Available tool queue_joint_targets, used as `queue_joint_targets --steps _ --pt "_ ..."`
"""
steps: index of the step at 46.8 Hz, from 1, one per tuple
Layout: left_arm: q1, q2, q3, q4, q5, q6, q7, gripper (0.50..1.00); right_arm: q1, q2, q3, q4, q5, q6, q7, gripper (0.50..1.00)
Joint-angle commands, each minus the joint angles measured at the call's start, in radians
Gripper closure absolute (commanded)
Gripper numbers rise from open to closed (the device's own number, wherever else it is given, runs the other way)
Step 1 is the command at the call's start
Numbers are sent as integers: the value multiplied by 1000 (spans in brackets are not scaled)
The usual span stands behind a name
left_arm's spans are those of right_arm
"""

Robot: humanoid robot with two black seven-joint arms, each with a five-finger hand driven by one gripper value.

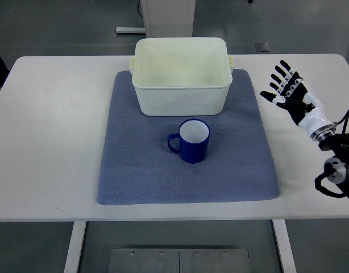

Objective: Place cup in box with right hand

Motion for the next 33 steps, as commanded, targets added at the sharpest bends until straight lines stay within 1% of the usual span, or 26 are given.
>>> queue_joint_targets --steps 1,11,20,23,25,33 --pt "0 0 0 0 0 0 0 500 0 0 0 0 0 0 1 500" --pt "0 0 0 -1 0 0 0 500 2 -18 0 2 0 9 8 500" --pt "0 0 0 0 0 0 0 500 -11 -92 -1 6 0 78 14 500" --pt "0 0 0 0 0 0 0 500 -32 -116 -3 8 -2 104 40 500" --pt "0 0 0 0 0 0 0 500 -43 -130 -5 8 -5 118 45 500" --pt "0 0 0 0 0 0 0 500 -67 -153 -49 9 -8 164 45 500"
